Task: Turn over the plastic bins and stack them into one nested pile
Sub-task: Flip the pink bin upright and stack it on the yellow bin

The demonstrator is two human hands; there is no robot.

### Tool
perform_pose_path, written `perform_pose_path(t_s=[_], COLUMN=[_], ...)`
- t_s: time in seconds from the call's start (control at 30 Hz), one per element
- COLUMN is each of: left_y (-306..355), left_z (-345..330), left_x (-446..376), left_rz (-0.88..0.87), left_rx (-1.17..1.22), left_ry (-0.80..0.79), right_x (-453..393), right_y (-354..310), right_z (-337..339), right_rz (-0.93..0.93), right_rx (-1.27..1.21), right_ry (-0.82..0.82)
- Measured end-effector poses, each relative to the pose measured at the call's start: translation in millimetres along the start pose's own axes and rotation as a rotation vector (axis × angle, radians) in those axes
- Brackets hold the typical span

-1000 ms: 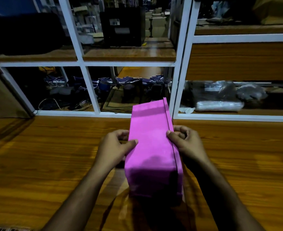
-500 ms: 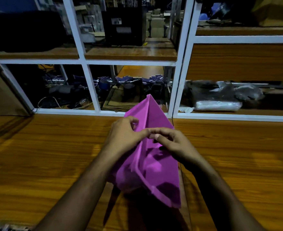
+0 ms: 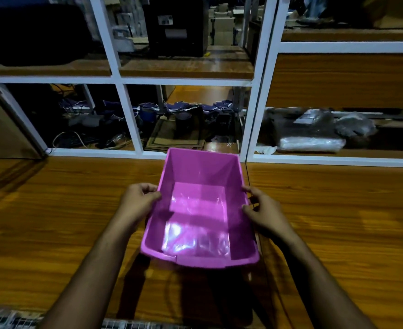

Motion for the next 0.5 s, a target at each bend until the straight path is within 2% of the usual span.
perform_pose_path(t_s=[0.13,0.3,0.4,0.5], left_y=[-21.9,-31.0,-31.8,-29.7], left_z=[-4.1,-3.5,-8.1,-11.0], left_x=[2.0,2.5,6.3,7.6], left_rz=[0.084,0.141,0.193,0.194], left_rx=[0.113,0.195,0.276,0.321], left_ry=[-0.038,-0.084,-0.156,-0.198], right_x=[0.0,-3.2,1.4,5.8], right_y=[0.0,20.8,20.8,21.6], right_z=[0.6,-16.8,-21.6,-20.8], right_rz=[0.005,-0.229,-0.279,-0.311], right_rx=[-0.131,-0.548,-0.65,-0.714], right_ry=[-0.008,-0.114,-0.179,-0.155])
Point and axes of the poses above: each hand's wrist, its own x-axis away from the middle knuckle, its own z-axis out of the back of the hand, y = z × x, the point moved 8 cm from there along -x, towards the middle knuckle, and after that the axes turned 3 degrees about -z, right-handed, at the moved point
